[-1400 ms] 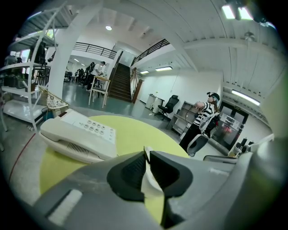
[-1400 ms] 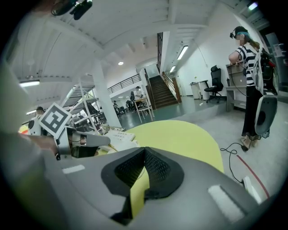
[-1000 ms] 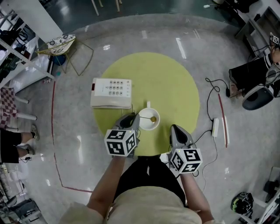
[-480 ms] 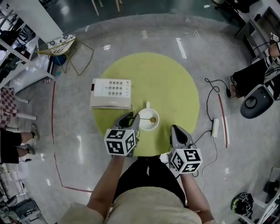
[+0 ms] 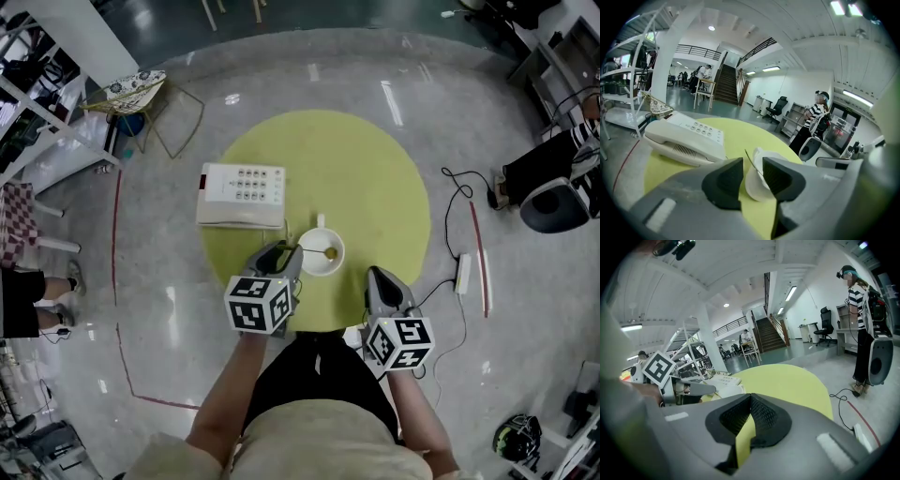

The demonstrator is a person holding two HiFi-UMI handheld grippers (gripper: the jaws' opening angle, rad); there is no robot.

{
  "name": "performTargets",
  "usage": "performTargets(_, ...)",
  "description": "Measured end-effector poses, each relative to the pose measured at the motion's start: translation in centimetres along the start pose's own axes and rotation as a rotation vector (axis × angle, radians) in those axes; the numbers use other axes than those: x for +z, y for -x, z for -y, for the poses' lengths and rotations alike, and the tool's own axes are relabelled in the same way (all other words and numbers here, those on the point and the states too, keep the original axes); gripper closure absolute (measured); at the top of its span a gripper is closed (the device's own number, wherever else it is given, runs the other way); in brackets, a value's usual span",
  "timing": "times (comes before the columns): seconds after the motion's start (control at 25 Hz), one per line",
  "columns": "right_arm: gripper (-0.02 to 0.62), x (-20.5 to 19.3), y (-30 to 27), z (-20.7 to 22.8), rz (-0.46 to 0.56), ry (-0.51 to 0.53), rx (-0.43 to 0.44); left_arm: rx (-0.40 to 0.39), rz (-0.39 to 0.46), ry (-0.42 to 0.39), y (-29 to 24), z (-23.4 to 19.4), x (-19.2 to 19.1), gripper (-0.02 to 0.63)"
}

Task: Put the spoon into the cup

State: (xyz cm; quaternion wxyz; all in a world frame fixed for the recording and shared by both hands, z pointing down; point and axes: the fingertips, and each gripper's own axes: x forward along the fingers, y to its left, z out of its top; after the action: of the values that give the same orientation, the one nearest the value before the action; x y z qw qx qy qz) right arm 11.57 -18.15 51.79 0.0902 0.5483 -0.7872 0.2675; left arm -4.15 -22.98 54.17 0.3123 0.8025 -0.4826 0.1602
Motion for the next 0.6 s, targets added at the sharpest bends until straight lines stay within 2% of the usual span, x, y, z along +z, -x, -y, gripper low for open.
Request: performTargets(0.6,0.596,-0.7,0.5,-1.8,-0.004,0.018,0.022,0.003,-0.006,0.045,2.3,-0.4,-2.1,0.485)
